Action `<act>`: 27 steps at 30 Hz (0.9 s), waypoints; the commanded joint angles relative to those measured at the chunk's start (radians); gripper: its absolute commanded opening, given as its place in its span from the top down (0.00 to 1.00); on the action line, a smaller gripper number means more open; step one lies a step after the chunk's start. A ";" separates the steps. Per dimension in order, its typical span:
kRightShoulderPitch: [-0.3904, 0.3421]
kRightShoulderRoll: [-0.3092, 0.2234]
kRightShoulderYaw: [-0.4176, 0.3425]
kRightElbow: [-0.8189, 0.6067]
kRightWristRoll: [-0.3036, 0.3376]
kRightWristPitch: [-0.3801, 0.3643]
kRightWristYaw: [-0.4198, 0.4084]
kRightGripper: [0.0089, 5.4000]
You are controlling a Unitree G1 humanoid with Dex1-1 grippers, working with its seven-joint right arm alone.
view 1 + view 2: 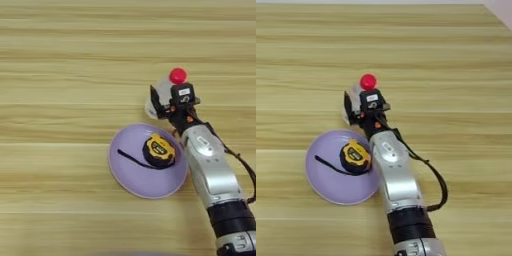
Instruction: Move the objects on the table
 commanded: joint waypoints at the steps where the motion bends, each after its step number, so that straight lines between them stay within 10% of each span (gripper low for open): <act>1: -0.069 0.021 0.022 -0.063 0.014 -0.015 0.021 0.39; 27: 0.013 0.092 0.243 -0.111 -0.007 -0.036 0.169 0.39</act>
